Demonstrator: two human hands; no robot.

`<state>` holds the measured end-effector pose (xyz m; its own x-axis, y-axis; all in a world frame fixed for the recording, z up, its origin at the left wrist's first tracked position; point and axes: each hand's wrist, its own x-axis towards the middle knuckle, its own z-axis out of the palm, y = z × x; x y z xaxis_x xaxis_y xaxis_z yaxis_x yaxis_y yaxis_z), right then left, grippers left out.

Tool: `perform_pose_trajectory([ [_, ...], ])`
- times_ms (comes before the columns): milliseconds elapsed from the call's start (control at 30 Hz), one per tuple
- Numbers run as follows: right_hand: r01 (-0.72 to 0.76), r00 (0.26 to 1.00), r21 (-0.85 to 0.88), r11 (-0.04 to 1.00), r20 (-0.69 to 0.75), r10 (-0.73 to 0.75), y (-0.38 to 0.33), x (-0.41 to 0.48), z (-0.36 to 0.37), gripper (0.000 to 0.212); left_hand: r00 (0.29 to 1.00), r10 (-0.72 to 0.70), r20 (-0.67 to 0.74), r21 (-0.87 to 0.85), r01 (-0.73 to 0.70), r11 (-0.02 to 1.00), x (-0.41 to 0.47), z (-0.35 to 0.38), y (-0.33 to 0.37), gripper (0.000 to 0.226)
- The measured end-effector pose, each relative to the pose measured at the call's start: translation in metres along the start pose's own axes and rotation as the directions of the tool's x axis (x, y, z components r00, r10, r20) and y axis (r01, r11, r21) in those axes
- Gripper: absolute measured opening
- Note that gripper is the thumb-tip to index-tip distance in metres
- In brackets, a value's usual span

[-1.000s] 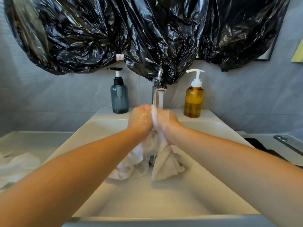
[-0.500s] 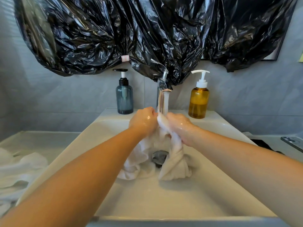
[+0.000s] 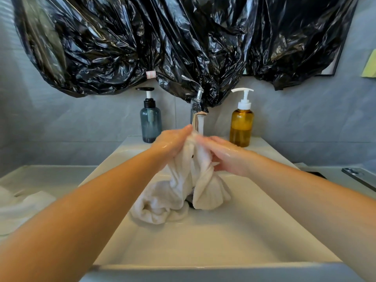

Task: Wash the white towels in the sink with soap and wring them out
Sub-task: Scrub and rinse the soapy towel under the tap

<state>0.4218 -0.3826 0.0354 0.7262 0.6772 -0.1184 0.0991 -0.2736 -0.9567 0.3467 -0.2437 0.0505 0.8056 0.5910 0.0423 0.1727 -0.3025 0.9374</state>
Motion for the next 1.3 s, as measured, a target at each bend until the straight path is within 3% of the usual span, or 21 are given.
perform_pose_trajectory([
  [67,0.042,0.995,-0.092,0.995,0.099,-0.033,0.006,-0.003,0.001,0.072,0.998,0.061,0.011,-0.027,-0.061,0.998,0.004,-0.007,0.003,0.045],
  [133,0.049,0.998,-0.1,0.994,0.046,-0.045,0.007,-0.004,0.0,0.074,0.996,0.086,0.038,-0.03,-0.085,0.996,0.004,-0.015,0.008,0.048],
  [233,0.055,0.998,0.009,0.998,-0.034,-0.054,-0.005,-0.008,-0.021,0.037,0.99,0.127,0.069,0.152,-0.136,0.979,0.007,-0.031,0.005,0.049],
  [300,0.046,0.989,-0.047,0.998,-0.138,-0.052,-0.01,-0.01,-0.034,0.01,0.984,0.144,0.106,0.28,-0.169,0.945,0.007,-0.037,0.003,0.051],
  [433,-0.048,0.964,-0.239,0.97,-0.266,-0.018,-0.008,-0.012,-0.019,0.016,0.973,0.195,0.122,0.277,-0.222,0.935,0.006,-0.026,0.001,0.04],
  [467,-0.049,0.951,-0.204,0.978,-0.309,-0.017,-0.004,-0.007,-0.013,0.019,0.971,0.214,0.106,0.284,-0.235,0.929,0.006,-0.018,-0.002,0.036],
  [533,-0.034,0.933,0.041,0.999,-0.357,0.047,-0.001,-0.002,0.003,0.021,0.964,0.265,0.031,0.275,-0.263,0.925,0.004,0.002,-0.008,0.037],
  [633,0.006,0.933,0.298,0.955,-0.345,0.101,-0.004,0.004,0.022,0.026,0.946,0.321,-0.048,0.109,-0.314,0.943,-0.009,0.033,-0.008,0.04],
  [733,0.085,0.915,0.277,0.957,-0.401,0.035,0.003,0.031,0.023,0.033,0.953,0.294,-0.071,-0.019,-0.296,0.955,-0.015,0.048,0.0,0.043],
  [800,0.053,0.93,0.345,0.937,-0.359,0.079,0.023,0.066,0.015,0.032,0.965,0.237,-0.115,-0.049,-0.244,0.969,-0.011,0.046,0.004,0.04],
  [867,0.061,0.955,0.372,0.926,-0.293,0.055,0.019,0.051,0.021,0.026,0.969,0.184,-0.162,-0.021,-0.19,0.981,-0.003,0.043,0.006,0.038],
  [933,0.021,0.951,0.274,0.962,-0.303,0.065,0.001,0.02,0.032,0.022,0.973,0.119,-0.199,0.0,-0.121,0.993,0.005,0.039,0.005,0.04],
  [1067,0.007,0.978,0.382,0.924,-0.196,0.073,0.003,0.014,0.027,0.025,0.973,0.102,-0.207,0.134,-0.075,0.988,0.012,0.028,-0.013,0.046],
  [1133,0.035,0.963,0.372,0.928,-0.261,0.069,0.002,0.018,0.03,0.03,0.973,0.142,-0.184,0.15,-0.115,0.982,0.01,0.026,-0.021,0.049],
  [1233,0.071,0.891,0.342,0.937,-0.444,0.094,-0.007,0.019,0.029,0.022,0.97,0.21,-0.125,0.051,-0.205,0.977,-0.005,0.034,-0.016,0.047],
  [1300,0.089,0.864,0.338,0.937,-0.494,0.096,-0.011,0.024,0.026,0.023,0.967,0.243,-0.076,0.004,-0.243,0.97,-0.017,0.042,-0.012,0.042],
])
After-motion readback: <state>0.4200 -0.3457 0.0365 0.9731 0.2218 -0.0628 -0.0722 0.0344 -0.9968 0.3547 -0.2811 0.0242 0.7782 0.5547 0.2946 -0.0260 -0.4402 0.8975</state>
